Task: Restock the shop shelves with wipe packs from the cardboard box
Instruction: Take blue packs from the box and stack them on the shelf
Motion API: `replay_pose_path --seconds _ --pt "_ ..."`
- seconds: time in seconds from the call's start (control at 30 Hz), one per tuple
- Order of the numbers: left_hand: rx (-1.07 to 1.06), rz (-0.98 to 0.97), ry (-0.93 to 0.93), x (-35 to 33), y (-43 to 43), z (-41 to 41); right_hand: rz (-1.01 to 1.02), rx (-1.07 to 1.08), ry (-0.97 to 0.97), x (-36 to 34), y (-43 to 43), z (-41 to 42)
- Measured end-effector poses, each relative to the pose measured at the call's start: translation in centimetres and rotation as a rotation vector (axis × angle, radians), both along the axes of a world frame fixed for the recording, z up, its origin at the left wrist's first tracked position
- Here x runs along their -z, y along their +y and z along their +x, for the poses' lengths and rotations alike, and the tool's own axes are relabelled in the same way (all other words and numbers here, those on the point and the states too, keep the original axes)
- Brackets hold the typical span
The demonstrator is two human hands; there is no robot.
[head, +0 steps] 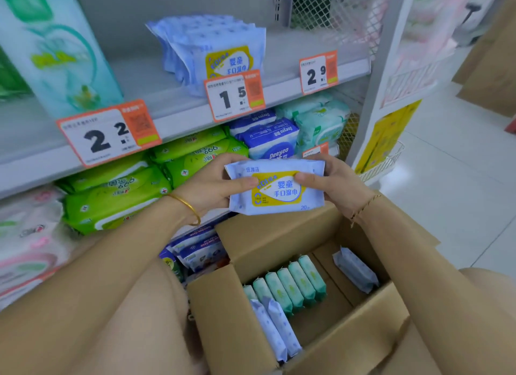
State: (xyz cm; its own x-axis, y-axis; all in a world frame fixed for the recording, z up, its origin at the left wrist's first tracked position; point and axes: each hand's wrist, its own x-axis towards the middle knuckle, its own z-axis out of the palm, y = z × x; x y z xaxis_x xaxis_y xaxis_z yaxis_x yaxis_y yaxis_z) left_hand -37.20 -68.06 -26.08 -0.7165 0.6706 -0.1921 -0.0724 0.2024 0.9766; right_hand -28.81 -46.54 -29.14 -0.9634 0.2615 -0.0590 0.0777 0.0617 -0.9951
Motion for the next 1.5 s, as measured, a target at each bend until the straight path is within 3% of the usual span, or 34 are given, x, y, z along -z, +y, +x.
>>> replay_pose_path --seconds 0.17,0.37,0.53,0.63,0.73,0.8,0.87,1.0,1.17,1.37,1.5 --pt "-0.132 -0.122 0.525 -7.4 -1.8 -1.8 0.024 -0.061 0.223 -7.4 -1.9 -2.8" --pt "-0.279 -0.046 0.773 -16.6 -2.0 -6.2 0.085 -0.035 0.428 -15.9 -2.9 -9.0" --pt "-0.369 -0.077 0.923 -20.1 -0.4 -11.6 0.226 0.167 0.514 -19.3 -3.5 -15.0" --pt "-0.561 -0.145 0.914 -20.0 0.8 -15.6 0.513 0.289 0.386 -18.9 -3.6 -17.9" --pt "-0.793 -0.203 0.859 -19.5 1.9 -20.1 0.862 0.232 0.311 -17.4 -4.4 -18.9" --pt "-0.844 -0.270 0.852 -19.3 2.6 -22.2 1.033 0.213 0.257 -16.2 -5.3 -19.2" --pt "-0.846 -0.363 0.877 -18.7 3.1 -23.7 1.171 0.326 0.301 -14.8 -6.1 -19.5" --pt "-0.813 -0.539 0.903 -17.0 3.2 -26.2 1.274 0.476 0.432 -13.6 -6.2 -20.3" --pt "-0.532 -0.761 0.784 -15.2 3.3 -27.7 1.348 0.501 0.427 -13.5 -6.1 -20.3" --pt "-0.393 -0.855 0.690 -15.6 3.5 -27.3 1.325 0.488 0.410 -13.5 -6.2 -20.5" --pt "-0.482 -0.906 0.795 -16.8 4.0 -24.3 1.198 0.379 0.433 -14.1 -6.1 -19.5"
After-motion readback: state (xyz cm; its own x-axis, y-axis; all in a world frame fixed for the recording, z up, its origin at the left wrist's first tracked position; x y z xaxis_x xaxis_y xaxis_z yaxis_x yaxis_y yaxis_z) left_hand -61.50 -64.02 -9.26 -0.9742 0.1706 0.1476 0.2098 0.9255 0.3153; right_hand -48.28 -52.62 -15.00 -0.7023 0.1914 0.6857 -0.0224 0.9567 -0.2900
